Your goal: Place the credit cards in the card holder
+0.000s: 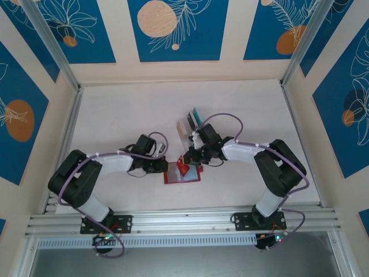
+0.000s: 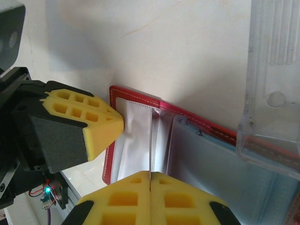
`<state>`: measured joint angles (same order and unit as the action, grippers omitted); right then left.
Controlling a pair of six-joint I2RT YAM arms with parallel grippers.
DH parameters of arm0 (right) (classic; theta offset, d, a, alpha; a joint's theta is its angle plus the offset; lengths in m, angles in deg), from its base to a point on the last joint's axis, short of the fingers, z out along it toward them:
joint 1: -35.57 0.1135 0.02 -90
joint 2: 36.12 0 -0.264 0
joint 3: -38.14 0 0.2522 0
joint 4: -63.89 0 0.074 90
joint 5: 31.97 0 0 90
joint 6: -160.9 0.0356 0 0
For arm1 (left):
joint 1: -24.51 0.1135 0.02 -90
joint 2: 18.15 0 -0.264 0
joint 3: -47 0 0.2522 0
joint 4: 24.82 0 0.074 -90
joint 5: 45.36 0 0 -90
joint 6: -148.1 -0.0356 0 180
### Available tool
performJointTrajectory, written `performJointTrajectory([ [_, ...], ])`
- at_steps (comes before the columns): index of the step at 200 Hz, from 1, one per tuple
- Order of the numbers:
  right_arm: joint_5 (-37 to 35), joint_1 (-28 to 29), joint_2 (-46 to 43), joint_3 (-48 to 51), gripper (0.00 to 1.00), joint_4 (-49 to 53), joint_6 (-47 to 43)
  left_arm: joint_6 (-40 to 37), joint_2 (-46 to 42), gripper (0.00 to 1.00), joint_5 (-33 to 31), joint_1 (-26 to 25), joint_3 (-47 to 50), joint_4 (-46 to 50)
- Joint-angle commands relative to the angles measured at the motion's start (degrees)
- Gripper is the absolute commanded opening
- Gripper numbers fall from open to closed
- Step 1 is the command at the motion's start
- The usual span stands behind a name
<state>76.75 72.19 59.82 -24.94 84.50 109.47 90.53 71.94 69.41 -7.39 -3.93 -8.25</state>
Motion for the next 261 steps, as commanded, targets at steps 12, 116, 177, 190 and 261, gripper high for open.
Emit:
performJointTrajectory([
  [12, 4.9, 1.3, 3.1, 3.2, 0.00, 3.2, 2.2, -1.0, 0.6, 0.03, -3.6, -0.4, 1.9, 4.7],
  [116, 0.7, 0.8, 1.9, 6.5, 0.00, 7.5, 2.0, -1.3, 0.5, 0.03, -3.9, -0.3, 2.3, 4.9],
  [177, -2.6, 0.9, 2.8, 7.1, 0.00, 10.2, 2.7, -1.2, 0.3, 0.03, -4.1, -0.4, 2.3, 5.0],
  [190, -3.3, 1.0, 2.7, 7.4, 0.00, 10.6, 3.0, -1.2, 0.4, 0.03, -4.1, -0.4, 2.3, 4.9],
  [261, -4.7, 1.5, 2.3, 9.4, 0.00, 10.8, 4.1, -1.5, 0.5, 0.03, -4.3, -0.4, 2.2, 5.3],
])
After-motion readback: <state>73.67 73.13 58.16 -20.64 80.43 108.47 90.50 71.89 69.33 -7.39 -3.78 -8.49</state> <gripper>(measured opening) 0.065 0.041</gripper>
